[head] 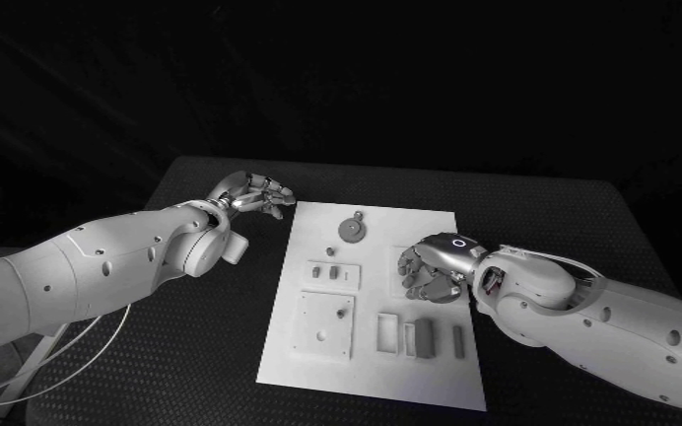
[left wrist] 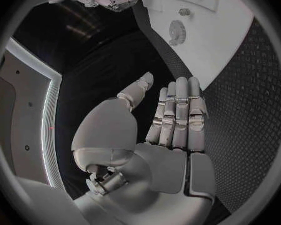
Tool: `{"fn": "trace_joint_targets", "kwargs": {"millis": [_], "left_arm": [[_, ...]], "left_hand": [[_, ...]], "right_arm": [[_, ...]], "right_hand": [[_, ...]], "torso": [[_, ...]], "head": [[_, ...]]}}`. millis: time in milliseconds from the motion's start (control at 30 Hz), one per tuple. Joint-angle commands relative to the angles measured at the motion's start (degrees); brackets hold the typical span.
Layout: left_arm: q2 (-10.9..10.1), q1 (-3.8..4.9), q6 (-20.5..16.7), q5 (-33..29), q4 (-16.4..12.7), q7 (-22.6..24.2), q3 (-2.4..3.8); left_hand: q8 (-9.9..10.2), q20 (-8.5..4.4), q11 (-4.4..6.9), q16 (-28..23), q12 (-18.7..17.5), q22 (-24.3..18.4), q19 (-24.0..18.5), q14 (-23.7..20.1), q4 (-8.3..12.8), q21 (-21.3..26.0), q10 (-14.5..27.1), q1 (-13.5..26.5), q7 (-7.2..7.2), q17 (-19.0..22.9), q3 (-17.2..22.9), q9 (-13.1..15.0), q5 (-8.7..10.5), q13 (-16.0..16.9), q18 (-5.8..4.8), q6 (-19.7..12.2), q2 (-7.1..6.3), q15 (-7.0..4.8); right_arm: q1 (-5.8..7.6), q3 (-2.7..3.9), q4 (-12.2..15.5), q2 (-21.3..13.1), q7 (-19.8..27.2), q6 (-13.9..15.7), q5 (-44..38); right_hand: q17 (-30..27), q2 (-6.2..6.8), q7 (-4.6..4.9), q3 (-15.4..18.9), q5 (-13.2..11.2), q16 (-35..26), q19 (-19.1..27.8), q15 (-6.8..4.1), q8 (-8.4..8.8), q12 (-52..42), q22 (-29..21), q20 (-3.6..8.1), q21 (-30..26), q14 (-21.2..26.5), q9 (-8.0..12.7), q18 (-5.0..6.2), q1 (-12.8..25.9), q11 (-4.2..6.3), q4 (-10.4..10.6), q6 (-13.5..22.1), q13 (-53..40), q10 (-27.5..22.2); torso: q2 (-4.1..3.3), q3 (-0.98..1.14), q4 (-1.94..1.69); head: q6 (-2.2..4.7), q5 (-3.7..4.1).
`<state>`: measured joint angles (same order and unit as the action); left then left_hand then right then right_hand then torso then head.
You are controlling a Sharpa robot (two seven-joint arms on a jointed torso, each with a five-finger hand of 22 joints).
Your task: Assemble the parts on the task board
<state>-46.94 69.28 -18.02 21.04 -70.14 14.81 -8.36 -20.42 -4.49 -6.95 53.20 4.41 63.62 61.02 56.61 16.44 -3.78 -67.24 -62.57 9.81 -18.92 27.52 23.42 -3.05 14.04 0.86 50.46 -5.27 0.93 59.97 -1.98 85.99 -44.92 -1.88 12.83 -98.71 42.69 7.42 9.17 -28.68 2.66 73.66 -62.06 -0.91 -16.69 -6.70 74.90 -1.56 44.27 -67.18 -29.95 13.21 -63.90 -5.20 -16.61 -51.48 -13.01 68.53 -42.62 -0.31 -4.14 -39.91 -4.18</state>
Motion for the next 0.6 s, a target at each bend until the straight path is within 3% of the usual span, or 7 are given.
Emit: {"fn": "trace_joint_targets", "kwargs": {"millis": [33, 133, 200, 400, 600], "left_arm": [[0.06, 0.00, 0.78, -0.37, -0.04, 0.83, 0.04], [0.05, 0.00, 0.84, -0.37, -0.03, 0.82, 0.04], [0.02, 0.00, 0.94, -0.37, -0.04, 0.78, 0.04], [0.02, 0.00, 0.99, -0.37, -0.04, 0.77, 0.04], [0.02, -0.01, 1.00, -0.37, 0.01, 0.77, 0.04]], "left_hand": [[-0.03, 0.06, 0.03, -0.26, -0.33, -0.08, -0.06, 0.11, -0.02, -0.01, 0.24, 0.08, -0.06, -0.08, -0.27, -0.05, 0.07, 0.04, -0.17, -0.39, 0.59, 0.23], [-0.03, 0.06, 0.03, -0.27, -0.33, -0.09, -0.06, 0.11, -0.03, -0.01, 0.24, 0.09, -0.06, -0.08, -0.27, -0.05, 0.07, 0.04, -0.17, -0.39, 0.60, 0.23], [-0.03, 0.07, 0.02, -0.28, -0.33, -0.10, -0.06, 0.11, -0.05, -0.02, 0.25, 0.13, -0.06, -0.10, -0.28, -0.06, 0.07, 0.04, -0.18, -0.39, 0.64, 0.24], [-0.03, 0.08, 0.01, -0.30, -0.33, -0.11, -0.07, 0.10, -0.08, -0.02, 0.26, 0.19, -0.05, -0.11, -0.30, -0.06, 0.07, 0.04, -0.19, -0.40, 0.67, 0.25], [-0.03, 0.08, 0.01, -0.30, -0.33, -0.12, -0.08, 0.10, -0.09, -0.02, 0.26, 0.21, -0.05, -0.12, -0.31, -0.07, 0.07, 0.04, -0.19, -0.40, 0.69, 0.25]], "right_arm": [[-0.20, -0.03, -0.19, 0.26, 0.08, -0.09, -1.69], [-0.37, -0.06, -0.36, 0.40, -0.05, 0.03, -1.97], [-0.50, -0.07, -0.42, 0.51, -0.10, 0.14, -2.23], [-0.66, -0.08, -0.53, 0.80, -0.32, 0.92, -2.79], [-0.69, -0.08, -0.34, 0.81, -0.72, 1.79, -4.05]], "right_hand": [[-0.13, -1.14, -0.20, 0.36, 0.16, 0.19, -0.05, -0.46, -0.42, -0.37, 0.95, 0.32, 0.18, -0.15, -0.05, 1.79, -0.19, 0.20, 0.02, -0.60, -0.19, 0.75], [-0.26, -1.99, -0.51, 0.12, 0.16, 0.16, -0.08, -0.88, -0.71, -0.90, 0.93, 0.37, 0.19, -0.28, -0.09, 1.79, -0.90, 0.65, 0.02, -1.36, -0.65, 2.02], [-0.52, -1.36, -0.67, -3.29, 0.13, -0.02, -0.34, -1.18, -0.73, -0.93, 0.71, 0.23, 0.01, -0.45, 0.08, 1.79, -1.93, 0.91, 1.36, -1.97, -1.14, 2.58], [-0.67, -2.04, -0.94, -5.49, 0.16, -0.05, -0.44, -1.41, -0.89, -1.04, 0.81, 0.18, 0.08, -0.54, 0.16, 1.79, -2.12, 1.18, 1.63, -2.77, -1.78, 3.31], [-0.71, -4.55, -1.54, -7.04, 0.17, 0.10, -0.63, -1.93, -1.56, -1.55, 0.96, 0.33, 0.32, -0.76, -0.08, 1.79, -2.95, 1.73, 0.84, -4.26, -2.50, 4.61]], "torso": [[0.02, -0.04, -0.03], [0.02, -0.04, 0.00], [0.02, -0.02, 0.00], [0.03, -0.02, 0.03], [0.02, -0.03, -0.04]], "head": [[-0.13, -0.01], [-0.26, -0.10], [-0.31, -0.13], [-0.38, -0.16], [-0.53, -0.18]]}}
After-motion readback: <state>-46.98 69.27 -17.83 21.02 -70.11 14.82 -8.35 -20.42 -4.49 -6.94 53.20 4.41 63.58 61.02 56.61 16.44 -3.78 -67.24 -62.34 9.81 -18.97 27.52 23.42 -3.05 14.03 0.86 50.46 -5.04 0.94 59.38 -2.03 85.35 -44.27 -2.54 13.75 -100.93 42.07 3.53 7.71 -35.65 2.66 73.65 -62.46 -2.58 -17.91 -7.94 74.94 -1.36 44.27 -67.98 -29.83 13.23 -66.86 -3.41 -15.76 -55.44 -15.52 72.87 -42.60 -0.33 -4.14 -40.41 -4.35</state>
